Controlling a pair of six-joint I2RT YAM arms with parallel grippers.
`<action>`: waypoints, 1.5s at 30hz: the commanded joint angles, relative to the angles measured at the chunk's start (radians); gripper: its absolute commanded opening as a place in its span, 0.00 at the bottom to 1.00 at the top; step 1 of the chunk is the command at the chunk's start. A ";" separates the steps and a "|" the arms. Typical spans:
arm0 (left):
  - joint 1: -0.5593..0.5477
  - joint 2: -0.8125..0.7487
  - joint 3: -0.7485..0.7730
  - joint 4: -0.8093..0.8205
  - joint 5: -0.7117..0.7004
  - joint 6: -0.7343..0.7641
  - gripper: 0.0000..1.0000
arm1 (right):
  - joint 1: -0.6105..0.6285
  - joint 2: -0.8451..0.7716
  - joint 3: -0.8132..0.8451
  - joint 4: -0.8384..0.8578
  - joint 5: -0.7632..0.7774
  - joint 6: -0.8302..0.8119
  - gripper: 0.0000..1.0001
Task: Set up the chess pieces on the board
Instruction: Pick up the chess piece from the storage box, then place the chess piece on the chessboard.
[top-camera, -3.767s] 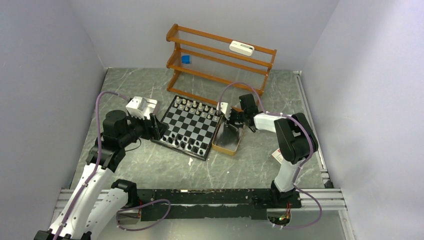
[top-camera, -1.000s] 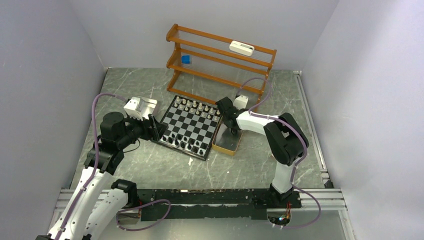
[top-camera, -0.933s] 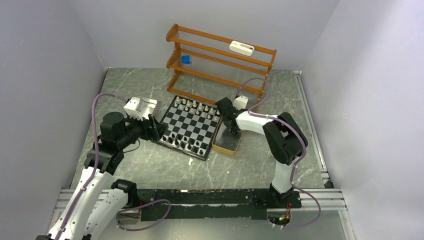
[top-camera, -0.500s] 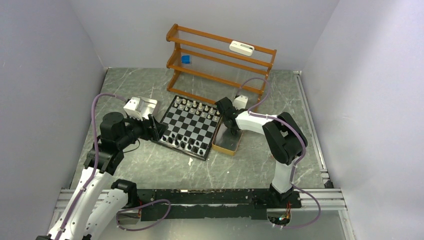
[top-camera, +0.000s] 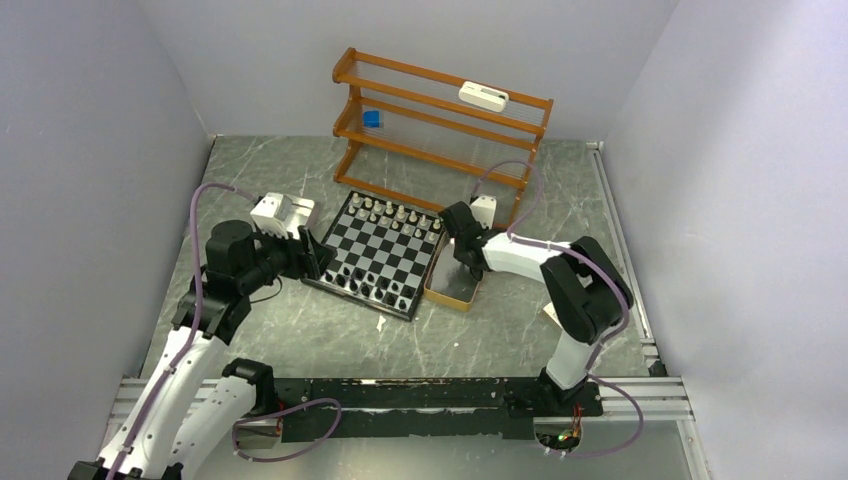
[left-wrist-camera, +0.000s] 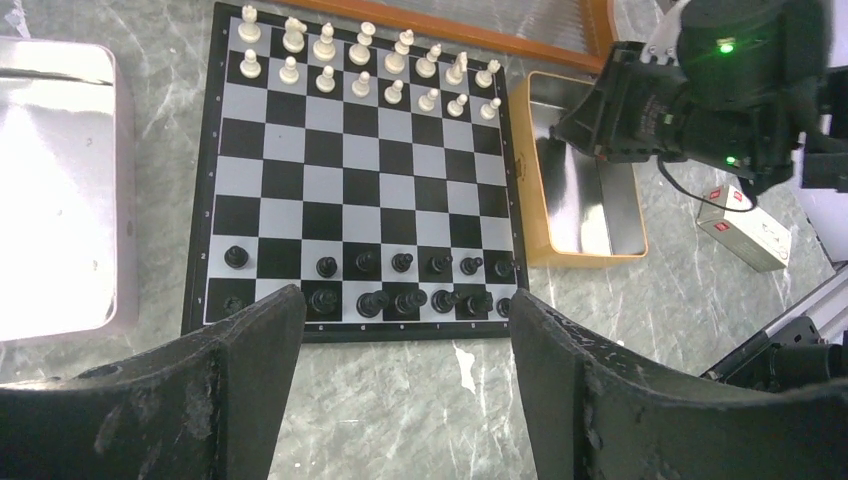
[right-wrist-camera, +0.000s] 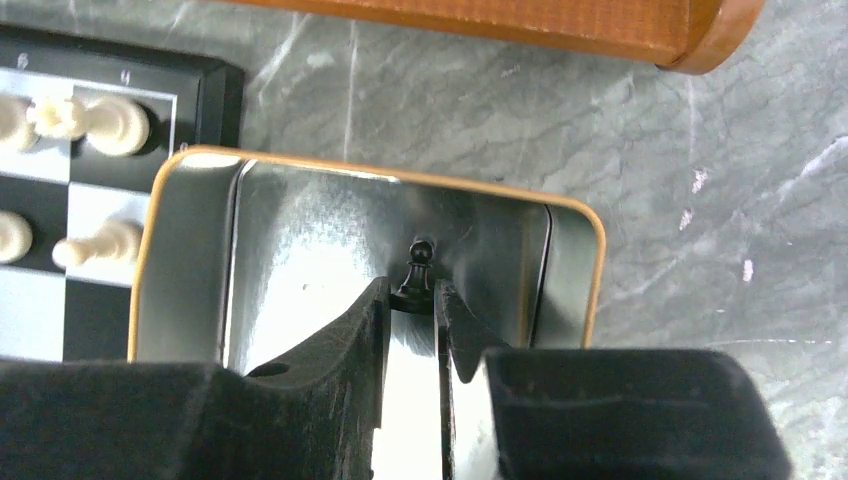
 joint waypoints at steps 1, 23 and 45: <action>-0.005 0.029 0.009 0.001 0.003 -0.032 0.78 | 0.004 -0.104 -0.061 0.061 -0.047 -0.088 0.18; -0.005 0.349 0.134 0.200 0.409 -0.315 0.69 | 0.034 -0.575 -0.227 0.271 -0.641 -0.318 0.17; -0.037 0.413 -0.011 0.547 0.634 -0.636 0.56 | 0.277 -0.608 -0.227 0.523 -0.775 -0.390 0.17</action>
